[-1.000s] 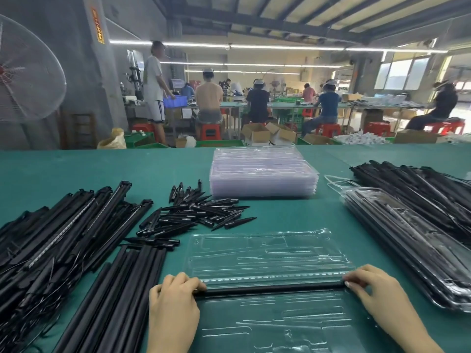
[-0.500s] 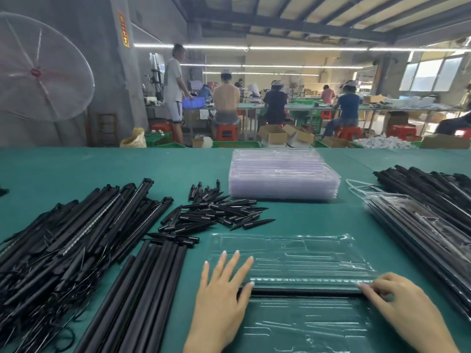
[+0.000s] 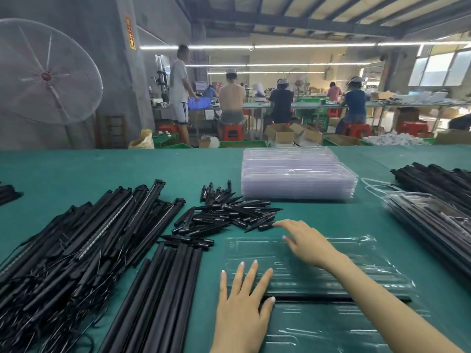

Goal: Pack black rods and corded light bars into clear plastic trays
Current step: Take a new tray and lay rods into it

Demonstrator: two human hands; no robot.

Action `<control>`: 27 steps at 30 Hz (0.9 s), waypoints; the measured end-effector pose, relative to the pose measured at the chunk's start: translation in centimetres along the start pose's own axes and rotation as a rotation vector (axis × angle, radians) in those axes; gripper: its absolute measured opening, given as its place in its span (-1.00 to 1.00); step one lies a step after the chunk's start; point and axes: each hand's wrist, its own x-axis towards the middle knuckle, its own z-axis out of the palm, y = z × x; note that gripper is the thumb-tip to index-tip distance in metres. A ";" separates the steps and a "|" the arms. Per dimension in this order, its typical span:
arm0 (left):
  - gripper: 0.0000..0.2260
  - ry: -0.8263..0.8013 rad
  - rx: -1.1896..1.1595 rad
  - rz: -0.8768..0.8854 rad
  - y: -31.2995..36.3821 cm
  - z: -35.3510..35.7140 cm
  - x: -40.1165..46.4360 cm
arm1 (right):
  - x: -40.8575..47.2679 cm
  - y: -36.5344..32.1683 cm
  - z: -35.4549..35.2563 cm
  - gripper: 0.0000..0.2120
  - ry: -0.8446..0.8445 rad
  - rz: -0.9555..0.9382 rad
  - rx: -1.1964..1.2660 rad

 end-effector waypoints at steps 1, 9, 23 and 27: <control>-0.60 0.003 -0.001 0.006 0.0 0.1 0.1 | 1.4 -0.6 0.4 -0.63 -0.025 -0.001 -0.021; -0.57 -0.031 0.003 0.004 -0.4 0.1 0.4 | 6.2 -2.1 3.3 -0.75 -0.017 0.116 -0.224; -0.54 -0.002 -0.103 0.005 -1.3 1.5 0.5 | -6.2 -2.3 -1.0 -0.80 0.543 -0.058 0.888; -0.53 0.025 -0.117 0.046 -1.2 1.3 0.4 | -10.9 1.0 -2.0 -0.77 0.498 0.104 1.211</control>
